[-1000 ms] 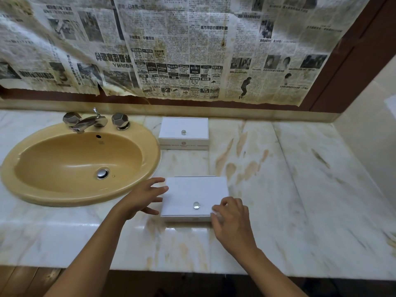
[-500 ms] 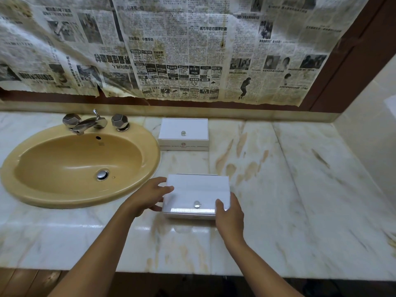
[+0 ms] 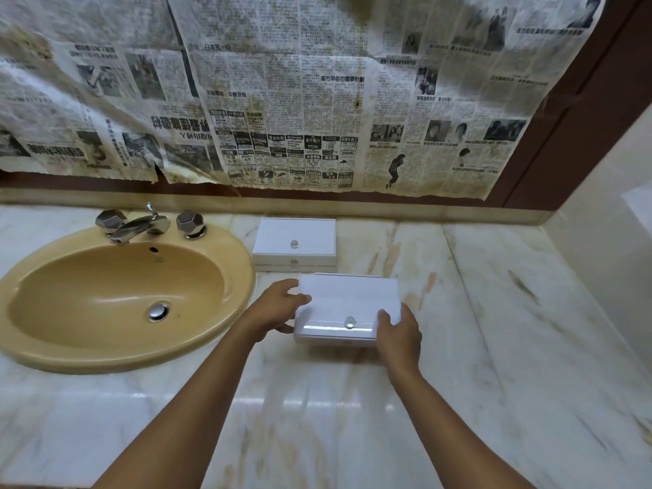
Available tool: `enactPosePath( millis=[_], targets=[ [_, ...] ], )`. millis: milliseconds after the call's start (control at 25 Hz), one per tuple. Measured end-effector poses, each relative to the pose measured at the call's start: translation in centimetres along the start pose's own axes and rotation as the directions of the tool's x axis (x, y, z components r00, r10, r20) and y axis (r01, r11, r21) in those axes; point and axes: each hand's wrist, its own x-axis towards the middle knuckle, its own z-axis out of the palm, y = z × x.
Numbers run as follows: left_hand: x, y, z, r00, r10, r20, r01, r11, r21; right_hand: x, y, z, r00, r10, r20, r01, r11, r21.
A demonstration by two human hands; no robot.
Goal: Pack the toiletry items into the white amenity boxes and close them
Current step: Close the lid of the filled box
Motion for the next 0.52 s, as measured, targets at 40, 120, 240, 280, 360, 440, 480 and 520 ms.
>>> enactPosePath(
  millis=[40,120,240,280,360,440,480,520],
  targets=[
    [0.6,0.5,0.5,1.0,0.005,0.007,-0.005,1.0,0.004,1.0,-0.1,0.0,1.0,0.013,-0.007,-0.013,1.0,-0.003],
    [1.9,1.2,1.5,1.0,0.01,0.018,-0.01,1.0,0.01,2.9,-0.1,-0.2,0.999,0.021,-0.029,-0.021,1.0,0.005],
    [3.7,2.3,2.8,1.0,0.011,0.019,-0.012,1.0,0.008,5.4,-0.2,-0.5,0.998,0.037,-0.041,-0.037,0.999,0.009],
    [4.3,2.6,3.1,1.0,0.008,0.015,-0.008,1.0,0.001,6.1,-0.3,-0.5,0.998,0.043,-0.042,-0.043,0.999,0.004],
    [5.7,3.3,3.6,1.0,0.003,0.009,-0.003,1.0,-0.015,7.6,-0.8,-0.5,0.998,0.054,-0.043,-0.054,0.999,-0.008],
    [7.0,3.7,4.2,1.0,-0.002,0.024,0.002,1.0,-0.009,9.3,-1.2,-0.5,0.997,0.058,-0.056,-0.06,0.998,-0.023],
    [7.6,3.9,4.5,0.999,-0.009,0.037,0.009,1.0,0.0,10.1,-1.4,-0.6,0.996,0.061,-0.062,-0.064,0.997,-0.032],
    [8.1,3.9,4.8,0.999,-0.015,0.048,0.015,1.0,0.002,10.9,-1.4,-0.7,0.996,0.065,-0.068,-0.068,0.997,-0.044]
  ],
)
